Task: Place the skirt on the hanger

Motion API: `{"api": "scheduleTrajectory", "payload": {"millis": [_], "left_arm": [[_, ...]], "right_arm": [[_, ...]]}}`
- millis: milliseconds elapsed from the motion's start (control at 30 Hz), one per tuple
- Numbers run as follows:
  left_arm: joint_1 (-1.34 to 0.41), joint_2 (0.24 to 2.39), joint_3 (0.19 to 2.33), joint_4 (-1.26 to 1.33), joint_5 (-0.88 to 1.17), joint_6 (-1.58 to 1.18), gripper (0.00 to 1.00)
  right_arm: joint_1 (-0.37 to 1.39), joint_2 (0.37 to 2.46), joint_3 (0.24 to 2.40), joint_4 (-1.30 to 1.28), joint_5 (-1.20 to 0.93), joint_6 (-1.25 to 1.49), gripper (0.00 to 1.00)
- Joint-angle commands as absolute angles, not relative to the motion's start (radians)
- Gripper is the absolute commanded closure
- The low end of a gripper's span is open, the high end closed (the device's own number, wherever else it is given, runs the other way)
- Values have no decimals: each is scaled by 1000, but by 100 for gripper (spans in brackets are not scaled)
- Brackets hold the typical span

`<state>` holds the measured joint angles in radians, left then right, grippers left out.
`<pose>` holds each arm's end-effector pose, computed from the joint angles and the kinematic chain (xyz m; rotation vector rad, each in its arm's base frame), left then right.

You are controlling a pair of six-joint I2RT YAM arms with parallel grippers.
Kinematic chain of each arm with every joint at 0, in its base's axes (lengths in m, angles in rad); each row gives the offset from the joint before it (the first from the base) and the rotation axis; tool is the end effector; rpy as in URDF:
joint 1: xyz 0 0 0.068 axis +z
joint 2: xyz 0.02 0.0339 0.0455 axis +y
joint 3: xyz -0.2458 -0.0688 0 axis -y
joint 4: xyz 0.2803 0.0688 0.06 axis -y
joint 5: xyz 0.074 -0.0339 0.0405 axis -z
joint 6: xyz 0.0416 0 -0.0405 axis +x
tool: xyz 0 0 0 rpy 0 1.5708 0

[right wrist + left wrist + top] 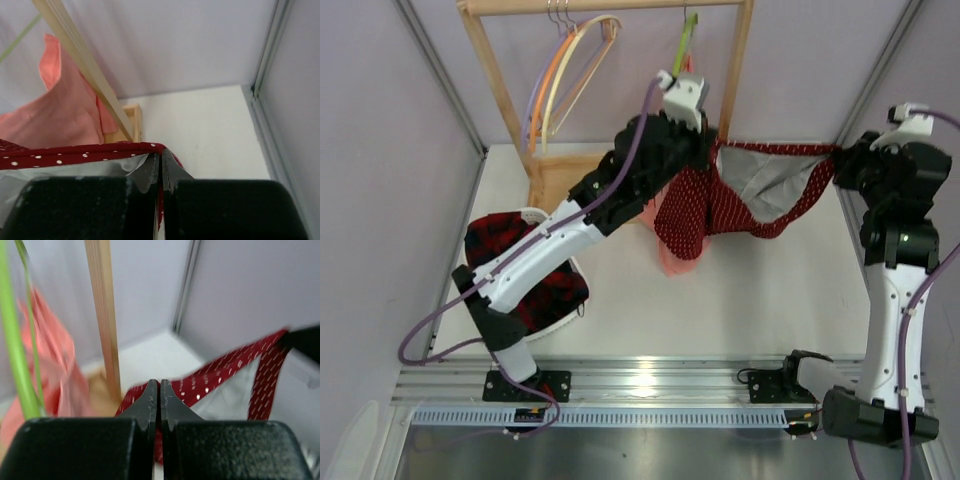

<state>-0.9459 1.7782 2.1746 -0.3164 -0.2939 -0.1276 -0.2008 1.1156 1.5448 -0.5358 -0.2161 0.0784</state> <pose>0.2552 -0.3331 0.5267 0.3783 1.4807 -0.6440 0.2525 -0.0423 0.4933 0.0711 1.6742 0.0889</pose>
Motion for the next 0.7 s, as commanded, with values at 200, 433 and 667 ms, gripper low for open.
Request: {"api": "scheduleTrajectory", "payload": {"millis": [200, 433, 667], "left_arm": [[-1037, 1280, 1229, -81, -256, -186, 100], [-1132, 1083, 1020, -156, -229, -261, 100], [-1138, 1072, 1024, -297, -397, -374, 100]], "right_arm": [[-195, 649, 1039, -696, -157, 199, 100], [-169, 529, 974, -1003, -238, 299, 99], [-167, 547, 975, -985, -325, 327, 100]]}}
